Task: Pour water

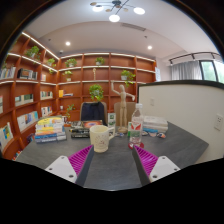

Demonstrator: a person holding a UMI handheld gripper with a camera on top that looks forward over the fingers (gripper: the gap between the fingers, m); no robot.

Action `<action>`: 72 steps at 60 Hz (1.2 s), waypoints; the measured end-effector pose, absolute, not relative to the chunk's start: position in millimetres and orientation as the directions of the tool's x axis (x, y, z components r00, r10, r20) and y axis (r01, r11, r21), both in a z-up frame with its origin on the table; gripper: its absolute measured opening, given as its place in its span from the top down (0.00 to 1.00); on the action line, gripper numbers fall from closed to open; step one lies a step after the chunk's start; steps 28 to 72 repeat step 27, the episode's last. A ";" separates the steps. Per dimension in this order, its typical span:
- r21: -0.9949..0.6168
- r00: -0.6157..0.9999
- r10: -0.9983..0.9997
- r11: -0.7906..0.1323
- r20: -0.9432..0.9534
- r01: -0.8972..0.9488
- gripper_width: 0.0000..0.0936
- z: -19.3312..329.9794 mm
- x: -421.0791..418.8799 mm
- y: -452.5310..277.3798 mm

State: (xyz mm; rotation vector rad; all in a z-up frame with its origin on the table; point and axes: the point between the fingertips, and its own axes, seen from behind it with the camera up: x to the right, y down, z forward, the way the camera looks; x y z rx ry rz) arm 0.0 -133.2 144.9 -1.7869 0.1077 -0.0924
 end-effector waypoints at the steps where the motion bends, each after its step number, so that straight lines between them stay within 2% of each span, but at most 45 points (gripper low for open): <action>1: -0.977 0.993 -0.116 -0.211 0.001 -0.023 0.14 146.3 -2.2 -132.8; 25: -0.982 0.999 0.034 -0.186 -0.005 0.001 0.13 165.9 -79.7 -166.5; 72: -0.983 0.999 0.037 -0.184 -0.001 0.006 0.13 166.7 -81.3 -167.2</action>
